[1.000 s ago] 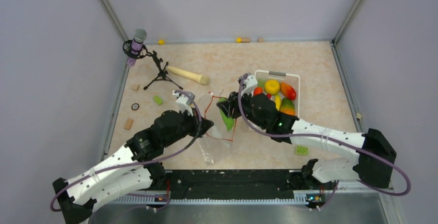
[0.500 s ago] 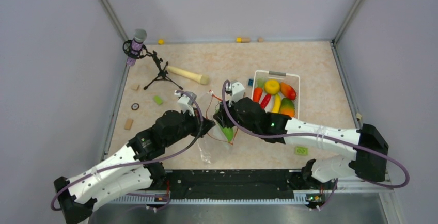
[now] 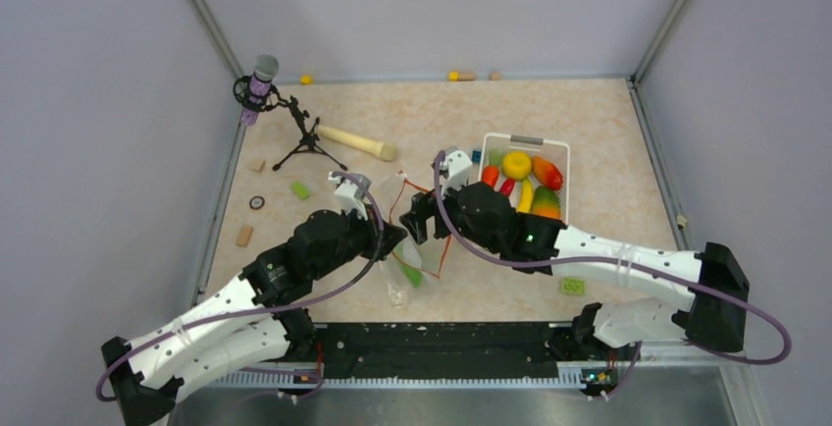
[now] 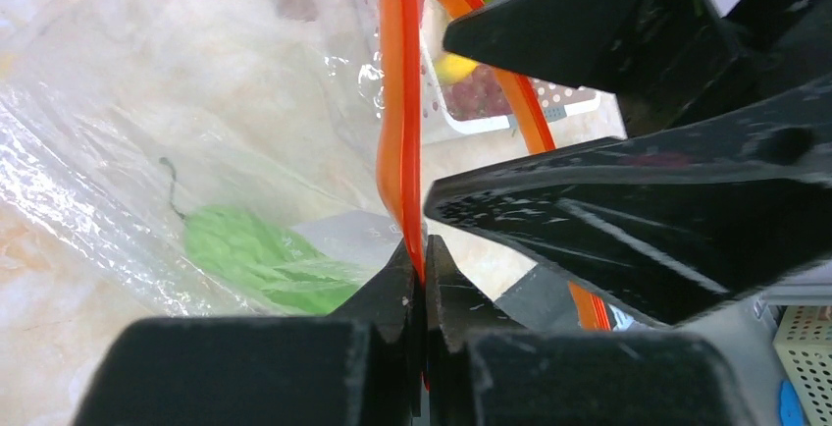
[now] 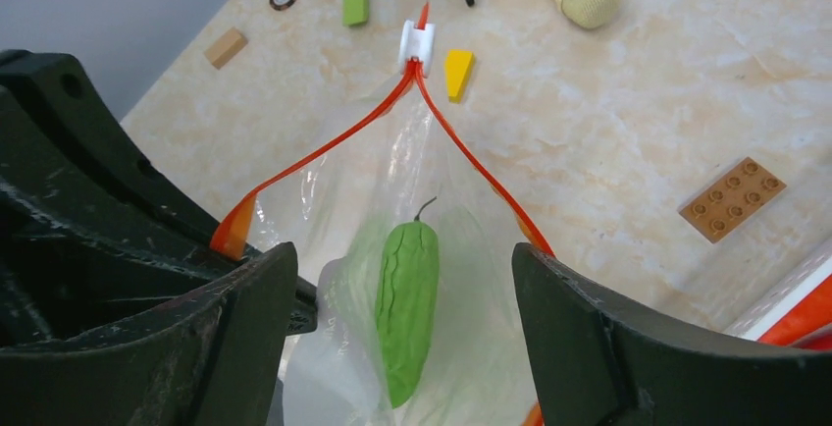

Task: Place the food in the zip-top bag and seal the zipper
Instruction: Place the fake vegetable in the zipper food storage bag, then pick up the fake fruit from the bin.

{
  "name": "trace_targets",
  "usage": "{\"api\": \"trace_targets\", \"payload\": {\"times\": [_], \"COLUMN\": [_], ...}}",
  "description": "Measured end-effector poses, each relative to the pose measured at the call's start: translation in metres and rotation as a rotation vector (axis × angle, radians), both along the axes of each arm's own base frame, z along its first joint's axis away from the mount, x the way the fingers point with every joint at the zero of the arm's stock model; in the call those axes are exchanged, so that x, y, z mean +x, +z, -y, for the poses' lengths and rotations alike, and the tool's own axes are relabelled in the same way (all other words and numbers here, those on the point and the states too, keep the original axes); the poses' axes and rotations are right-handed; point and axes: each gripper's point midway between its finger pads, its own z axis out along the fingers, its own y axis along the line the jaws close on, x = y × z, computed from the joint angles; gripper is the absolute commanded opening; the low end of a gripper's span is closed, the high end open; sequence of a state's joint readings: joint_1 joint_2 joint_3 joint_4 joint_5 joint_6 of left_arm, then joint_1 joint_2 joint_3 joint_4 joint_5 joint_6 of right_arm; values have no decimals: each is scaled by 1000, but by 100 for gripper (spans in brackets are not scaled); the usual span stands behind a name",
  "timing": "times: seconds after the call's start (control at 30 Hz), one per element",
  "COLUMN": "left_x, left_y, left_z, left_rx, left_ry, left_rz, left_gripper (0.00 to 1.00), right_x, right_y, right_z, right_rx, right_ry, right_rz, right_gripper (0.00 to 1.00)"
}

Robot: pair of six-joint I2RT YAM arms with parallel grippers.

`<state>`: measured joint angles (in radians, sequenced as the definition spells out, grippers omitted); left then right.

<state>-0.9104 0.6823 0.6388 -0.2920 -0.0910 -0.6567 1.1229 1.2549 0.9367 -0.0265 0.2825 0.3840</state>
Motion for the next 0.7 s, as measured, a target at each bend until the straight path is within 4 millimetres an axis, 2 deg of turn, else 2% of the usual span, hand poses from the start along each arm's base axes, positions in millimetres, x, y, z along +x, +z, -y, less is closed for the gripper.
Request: {"api": "trace_targets", "payload": {"times": [0.07,0.17,0.3,0.6,0.7], "left_x": [0,1,1,6,6], "left_y": [1,2,2,1,0], "left_z": [-1,-1,-2,-5,-6], "left_rx": [-3,-6,-5,5,8], "left_ry": [4,8,13,43,47], "left_rz": [2,4,5,10,9], "left_gripper": [0,0,0,0,0], "right_x": [-1,-2,0,23,45], "right_y": [9,22,32,25,13], "right_z": [2,8,27,96,128], "right_rx": [18,49,72,22,11], "right_ry": [2,-2,-54,-338,-468], "right_rz": [16,43,81,106,54], "right_gripper": [86,98,99,99,99]}}
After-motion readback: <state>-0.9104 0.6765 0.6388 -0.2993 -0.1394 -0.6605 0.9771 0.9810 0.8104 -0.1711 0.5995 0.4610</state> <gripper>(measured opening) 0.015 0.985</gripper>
